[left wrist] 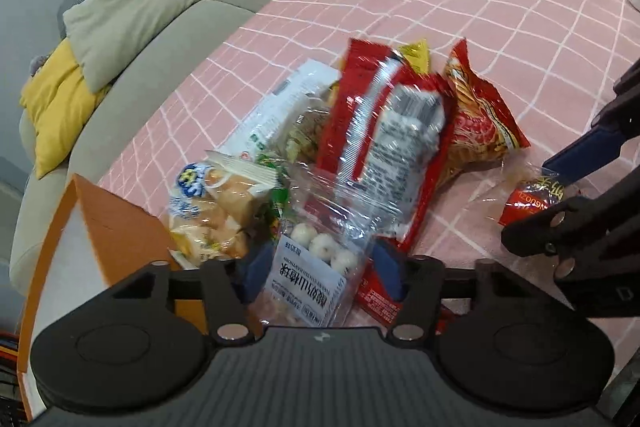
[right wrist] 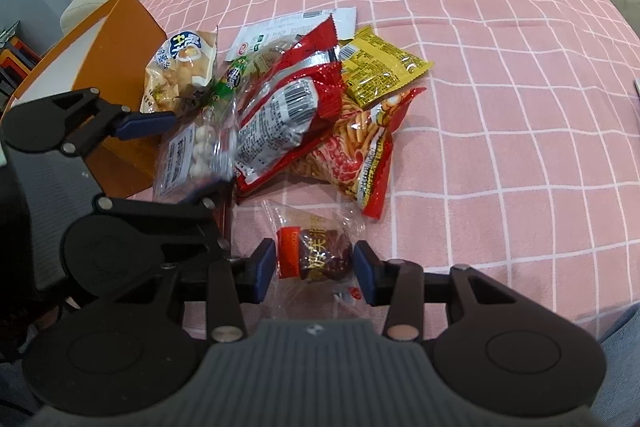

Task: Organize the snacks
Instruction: 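Grasp the clear bag of white balls with the left tool while the right tool grasps the wrapped brown candy, then carry both held snacks over the orange box with both tools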

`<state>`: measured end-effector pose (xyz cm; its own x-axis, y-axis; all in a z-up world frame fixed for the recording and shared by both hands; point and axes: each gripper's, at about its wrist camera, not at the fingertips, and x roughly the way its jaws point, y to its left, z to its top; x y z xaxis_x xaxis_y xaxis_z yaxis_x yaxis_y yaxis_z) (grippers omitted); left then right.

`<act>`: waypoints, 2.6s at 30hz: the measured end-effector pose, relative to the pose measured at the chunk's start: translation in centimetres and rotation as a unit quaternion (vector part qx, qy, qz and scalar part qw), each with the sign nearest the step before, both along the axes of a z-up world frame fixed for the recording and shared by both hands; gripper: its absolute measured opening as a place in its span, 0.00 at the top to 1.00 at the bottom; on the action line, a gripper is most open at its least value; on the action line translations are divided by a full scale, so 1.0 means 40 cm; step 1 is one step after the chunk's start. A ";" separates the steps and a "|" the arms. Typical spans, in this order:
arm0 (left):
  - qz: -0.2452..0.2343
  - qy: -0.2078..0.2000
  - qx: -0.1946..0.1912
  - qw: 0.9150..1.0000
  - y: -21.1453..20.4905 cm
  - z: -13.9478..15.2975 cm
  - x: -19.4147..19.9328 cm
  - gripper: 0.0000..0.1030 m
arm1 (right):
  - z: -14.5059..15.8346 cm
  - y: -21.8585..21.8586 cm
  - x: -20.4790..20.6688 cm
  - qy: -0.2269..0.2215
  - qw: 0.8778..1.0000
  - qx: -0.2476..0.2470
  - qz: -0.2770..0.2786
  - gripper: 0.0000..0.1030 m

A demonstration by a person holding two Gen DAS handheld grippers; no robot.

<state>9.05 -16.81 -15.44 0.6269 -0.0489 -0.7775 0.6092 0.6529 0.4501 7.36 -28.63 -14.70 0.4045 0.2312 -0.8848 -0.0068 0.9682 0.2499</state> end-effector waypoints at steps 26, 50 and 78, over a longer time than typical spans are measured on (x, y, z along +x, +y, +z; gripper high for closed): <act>0.088 -0.037 0.002 0.995 0.015 0.050 -0.007 0.83 | 0.007 0.039 -0.011 -0.015 0.999 -0.025 0.027 0.61; 0.176 0.046 -0.276 0.944 0.305 0.379 -0.102 0.83 | 0.265 0.167 -0.019 -0.132 0.985 -0.013 0.108 0.62; 0.320 0.164 -0.234 0.903 0.709 0.390 0.153 0.83 | 0.264 0.698 0.302 -0.055 0.942 -0.017 0.329 0.62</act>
